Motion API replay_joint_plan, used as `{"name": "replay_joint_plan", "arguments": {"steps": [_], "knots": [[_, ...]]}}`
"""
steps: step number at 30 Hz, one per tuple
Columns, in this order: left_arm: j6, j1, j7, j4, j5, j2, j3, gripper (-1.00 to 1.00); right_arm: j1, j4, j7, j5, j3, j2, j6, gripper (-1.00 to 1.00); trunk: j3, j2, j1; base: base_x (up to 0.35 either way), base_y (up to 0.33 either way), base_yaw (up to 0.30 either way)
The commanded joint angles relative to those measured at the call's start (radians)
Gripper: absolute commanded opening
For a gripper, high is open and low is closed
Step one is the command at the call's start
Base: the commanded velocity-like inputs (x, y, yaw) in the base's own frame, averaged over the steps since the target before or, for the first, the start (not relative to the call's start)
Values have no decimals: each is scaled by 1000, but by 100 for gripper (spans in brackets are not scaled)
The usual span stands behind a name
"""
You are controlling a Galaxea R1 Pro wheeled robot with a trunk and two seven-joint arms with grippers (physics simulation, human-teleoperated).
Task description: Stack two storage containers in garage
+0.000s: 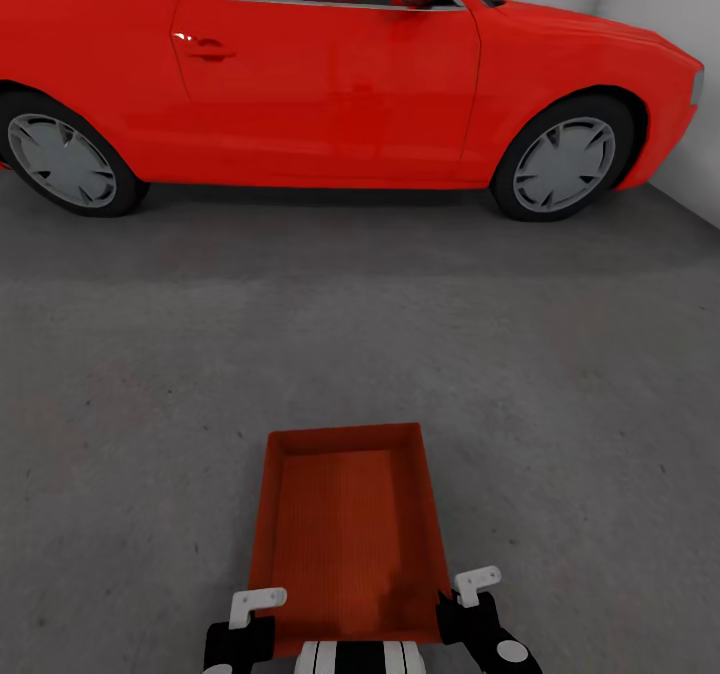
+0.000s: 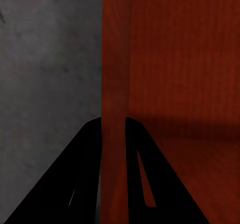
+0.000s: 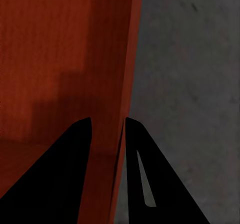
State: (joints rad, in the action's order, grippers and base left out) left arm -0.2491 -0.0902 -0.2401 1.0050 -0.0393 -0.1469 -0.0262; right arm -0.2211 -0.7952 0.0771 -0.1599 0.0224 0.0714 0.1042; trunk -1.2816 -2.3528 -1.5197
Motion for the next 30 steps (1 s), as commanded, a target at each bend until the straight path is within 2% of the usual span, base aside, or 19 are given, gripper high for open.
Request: {"name": "replay_joint_plan", "arguments": {"steps": [1,8,9,30], "knots": [[-5,0,-2,1,29,-28,-2,-100,0,-4,7,-3,-2,18,6,-100,-1,0,0,0,0,0],[-5,0,-2,1,29,-28,-1,-100,0,-4,7,-2,-3,18,6,-100,-1,0,0,0,0,0],[-5,0,-2,1,29,-28,-1,100,0,-4,7,-2,-4,18,6,100,-1,0,0,0,0,0],[-4,0,-2,3,31,-27,3,100,0,-4,7,-3,-2,17,5,100,-1,0,0,0,0,0]]}}
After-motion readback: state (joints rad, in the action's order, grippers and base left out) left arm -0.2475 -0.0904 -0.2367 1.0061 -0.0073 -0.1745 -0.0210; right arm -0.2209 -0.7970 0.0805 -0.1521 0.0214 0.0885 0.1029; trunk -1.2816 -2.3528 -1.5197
